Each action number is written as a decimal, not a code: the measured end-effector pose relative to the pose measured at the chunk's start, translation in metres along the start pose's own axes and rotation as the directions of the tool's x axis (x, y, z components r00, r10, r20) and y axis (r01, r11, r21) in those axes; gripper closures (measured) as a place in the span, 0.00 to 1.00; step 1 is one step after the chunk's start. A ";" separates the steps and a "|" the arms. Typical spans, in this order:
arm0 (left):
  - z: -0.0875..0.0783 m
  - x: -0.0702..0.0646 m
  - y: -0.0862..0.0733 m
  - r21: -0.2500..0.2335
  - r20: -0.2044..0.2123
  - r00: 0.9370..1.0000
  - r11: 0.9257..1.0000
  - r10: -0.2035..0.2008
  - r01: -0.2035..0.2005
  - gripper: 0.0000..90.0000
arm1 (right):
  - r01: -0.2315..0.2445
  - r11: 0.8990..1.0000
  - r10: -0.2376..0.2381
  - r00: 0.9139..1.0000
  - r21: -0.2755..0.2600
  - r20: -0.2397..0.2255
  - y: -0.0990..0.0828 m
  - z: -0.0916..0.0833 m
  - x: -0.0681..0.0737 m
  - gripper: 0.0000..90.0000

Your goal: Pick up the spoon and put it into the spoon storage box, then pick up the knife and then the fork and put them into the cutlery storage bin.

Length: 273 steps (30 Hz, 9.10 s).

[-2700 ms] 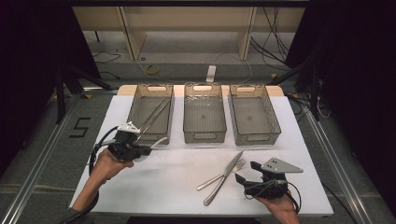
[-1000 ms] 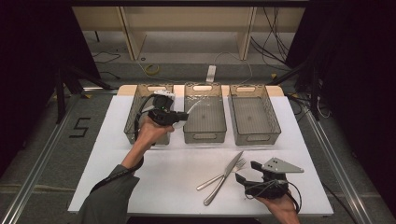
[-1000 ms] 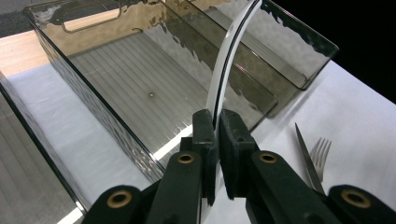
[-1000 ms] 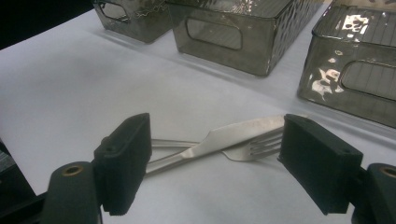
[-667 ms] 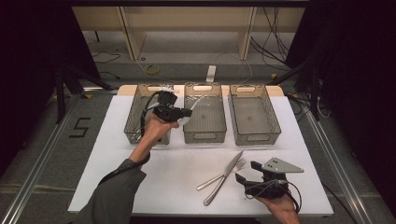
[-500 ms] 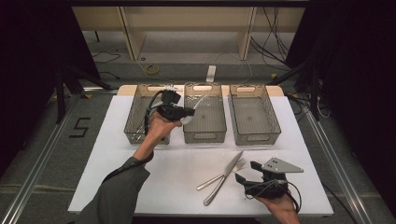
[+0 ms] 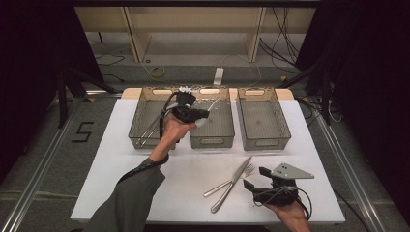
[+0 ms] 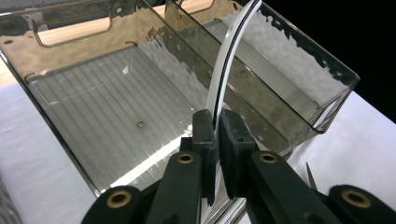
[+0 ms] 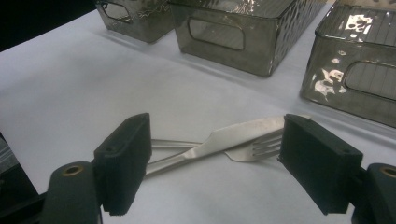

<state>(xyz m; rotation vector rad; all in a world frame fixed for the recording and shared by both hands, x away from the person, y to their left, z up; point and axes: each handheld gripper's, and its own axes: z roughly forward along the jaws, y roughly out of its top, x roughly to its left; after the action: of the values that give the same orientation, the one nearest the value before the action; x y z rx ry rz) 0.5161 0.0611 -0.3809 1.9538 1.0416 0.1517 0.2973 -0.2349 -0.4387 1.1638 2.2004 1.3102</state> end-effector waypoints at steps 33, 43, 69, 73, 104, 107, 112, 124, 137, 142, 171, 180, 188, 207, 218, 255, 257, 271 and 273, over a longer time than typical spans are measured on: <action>0.011 0.012 -0.010 -0.002 -0.027 0.994 0.994 -0.106 0.106 0.69 | 0.006 1.000 -0.006 1.000 -0.001 -0.004 0.000 0.000 0.001 0.29; -0.020 0.011 -0.011 0.025 0.022 0.996 0.996 -0.088 0.087 0.39 | 0.002 1.000 -0.002 1.000 -0.003 -0.002 0.000 0.000 0.001 0.29; -0.104 0.014 -0.101 -0.077 0.036 0.999 0.996 -0.039 0.042 0.23 | -0.004 1.000 0.006 0.998 0.023 -0.066 0.004 0.013 0.014 0.29; -0.112 0.014 -0.113 -0.080 0.017 0.999 0.996 -0.033 0.034 0.22 | 0.005 0.998 -0.001 0.998 0.061 -0.069 0.004 0.020 0.020 0.29; -0.152 -0.003 -0.165 -0.132 -0.019 0.998 0.989 0.067 -0.069 0.18 | 0.100 0.980 -0.071 0.983 0.170 -0.172 0.016 0.076 0.060 0.78; -0.152 -0.004 -0.166 -0.125 -0.030 0.997 0.989 0.075 -0.079 0.18 | 0.103 0.980 -0.072 0.981 0.172 -0.181 0.017 0.078 0.060 0.80; -0.155 -0.004 -0.168 -0.130 -0.033 0.996 0.988 0.081 -0.084 0.18 | 0.115 0.977 -0.081 0.979 0.181 -0.188 0.017 0.083 0.061 0.89; -0.155 -0.004 -0.170 -0.122 -0.049 0.995 0.988 0.085 -0.091 0.18 | 0.149 0.956 -0.103 0.977 0.251 -0.188 0.016 0.104 0.068 1.00; -0.152 -0.010 -0.172 -0.100 -0.050 0.991 0.987 0.120 -0.125 0.18 | 0.155 0.931 -0.110 0.982 0.331 -0.152 0.011 0.123 0.070 1.00; -0.152 -0.010 -0.171 -0.098 -0.048 0.992 0.987 0.120 -0.125 0.18 | 0.153 0.930 -0.105 0.982 0.335 -0.159 0.012 0.125 0.071 1.00; -0.151 -0.011 -0.172 -0.083 -0.047 0.991 0.988 0.126 -0.129 0.18 | 0.257 0.829 -0.128 0.951 0.496 -0.280 -0.002 0.075 0.066 1.00; -0.151 -0.011 -0.172 -0.087 -0.046 0.992 0.989 0.120 -0.124 0.18 | 0.219 0.813 -0.104 0.966 0.539 -0.234 -0.010 0.051 0.044 1.00; -0.151 -0.010 -0.172 -0.085 -0.046 0.992 0.989 0.118 -0.121 0.18 | 0.187 0.802 -0.094 0.977 0.567 -0.189 -0.013 0.037 0.024 1.00; -0.152 -0.009 -0.171 -0.096 -0.051 0.992 0.988 0.113 -0.117 0.18 | 0.131 0.800 -0.086 0.991 0.586 -0.104 -0.015 0.020 -0.002 1.00; -0.155 -0.008 -0.171 -0.125 -0.040 0.994 0.986 0.105 -0.109 0.18 | 0.106 0.870 -0.076 0.994 0.482 -0.082 0.003 0.009 -0.004 0.61; -0.163 -0.006 -0.171 -0.213 -0.024 0.997 0.974 0.074 -0.077 0.18 | 0.099 0.800 -0.094 0.995 0.592 -0.040 0.005 0.046 -0.017 0.82; -0.163 -0.006 -0.171 -0.213 -0.024 0.997 0.974 0.073 -0.076 0.18 | 0.104 0.796 -0.105 0.994 0.596 -0.033 0.005 0.047 -0.016 0.83; -0.163 -0.006 -0.171 -0.210 -0.023 0.997 0.974 0.079 -0.082 0.18 | 0.097 0.791 -0.101 0.994 0.604 -0.027 0.008 0.050 -0.015 0.89; -0.163 -0.006 -0.171 -0.215 -0.024 0.997 0.973 0.076 -0.080 0.18 | 0.099 0.791 -0.099 0.995 0.604 -0.033 0.009 0.049 -0.015 0.90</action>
<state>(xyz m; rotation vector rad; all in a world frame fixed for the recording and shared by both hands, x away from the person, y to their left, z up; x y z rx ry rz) 0.3315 0.2058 -0.4105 1.7991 0.9183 0.3113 0.3415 -0.2159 -0.4593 1.2136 2.7382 0.5481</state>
